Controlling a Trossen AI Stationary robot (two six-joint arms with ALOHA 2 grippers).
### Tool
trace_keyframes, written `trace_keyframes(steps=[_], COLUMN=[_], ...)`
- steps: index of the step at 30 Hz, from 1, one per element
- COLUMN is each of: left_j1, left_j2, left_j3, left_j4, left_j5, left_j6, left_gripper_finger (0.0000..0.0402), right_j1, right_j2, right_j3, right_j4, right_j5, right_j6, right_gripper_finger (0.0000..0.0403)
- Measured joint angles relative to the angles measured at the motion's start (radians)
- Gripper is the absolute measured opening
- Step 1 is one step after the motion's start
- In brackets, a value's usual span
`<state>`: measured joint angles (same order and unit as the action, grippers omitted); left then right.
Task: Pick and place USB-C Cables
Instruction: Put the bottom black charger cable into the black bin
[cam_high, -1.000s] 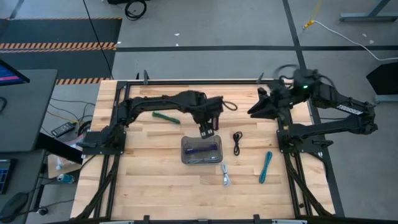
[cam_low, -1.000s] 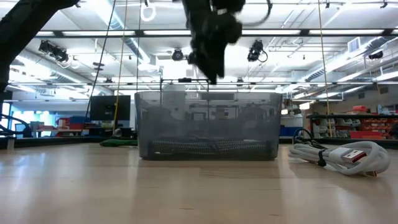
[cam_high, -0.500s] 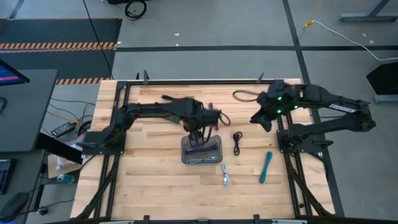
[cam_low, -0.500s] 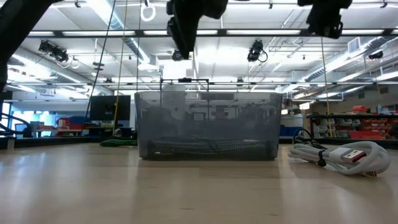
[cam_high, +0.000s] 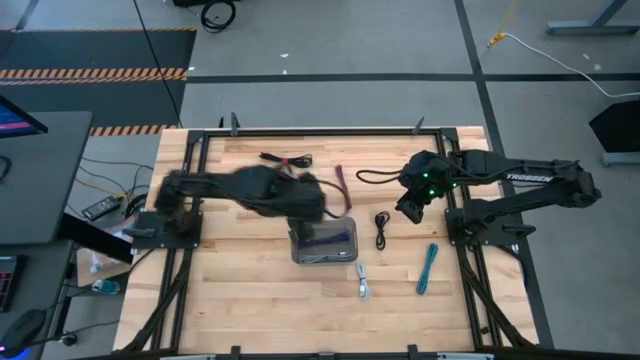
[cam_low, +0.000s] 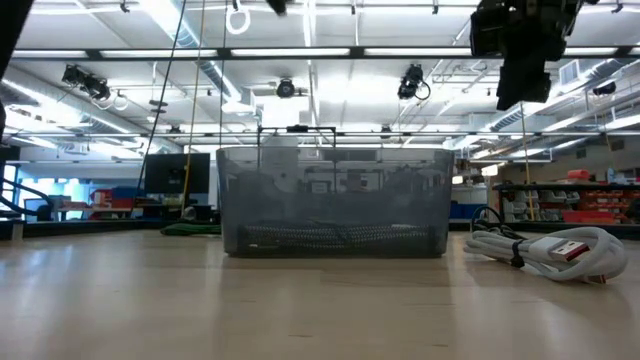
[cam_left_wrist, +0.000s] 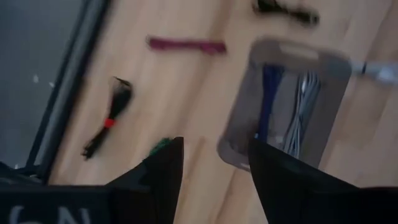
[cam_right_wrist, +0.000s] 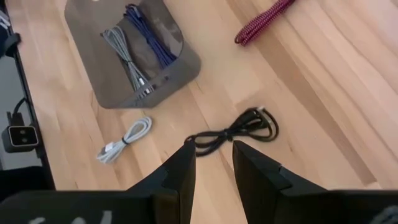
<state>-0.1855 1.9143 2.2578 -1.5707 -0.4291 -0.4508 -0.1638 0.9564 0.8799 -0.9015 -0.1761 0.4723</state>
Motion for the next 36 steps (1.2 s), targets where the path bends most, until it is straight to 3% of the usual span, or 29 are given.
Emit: trace_keyframes(steps=[5,13,18,36], left_j1=[-0.036,-0.053,-0.047,-0.047], left_j2=[-0.146,-0.281,-0.296,-0.299], left_j3=[0.002,0.001,0.001,0.0], left_j4=[-0.001,0.016,0.071,0.072], left_j5=[-0.105,-0.126,-0.118,-0.115], left_j6=[-0.089,-0.069,-0.06,-0.009], left_gripper_finger=[0.0185,0.0185,0.0185,0.0185], right_j1=[0.0,0.003,0.0,-0.03], right_j2=[0.012,0.038,0.066,0.27], right_j3=[-0.051,-0.175,-0.212,-0.217], right_j4=[0.064,0.213,0.243,0.24], right_j5=[-0.012,-0.037,-0.089,0.072], right_j6=[0.011,0.039,0.074,-0.073], right_gripper_finger=[0.0113,0.0113,0.0113,0.0171])
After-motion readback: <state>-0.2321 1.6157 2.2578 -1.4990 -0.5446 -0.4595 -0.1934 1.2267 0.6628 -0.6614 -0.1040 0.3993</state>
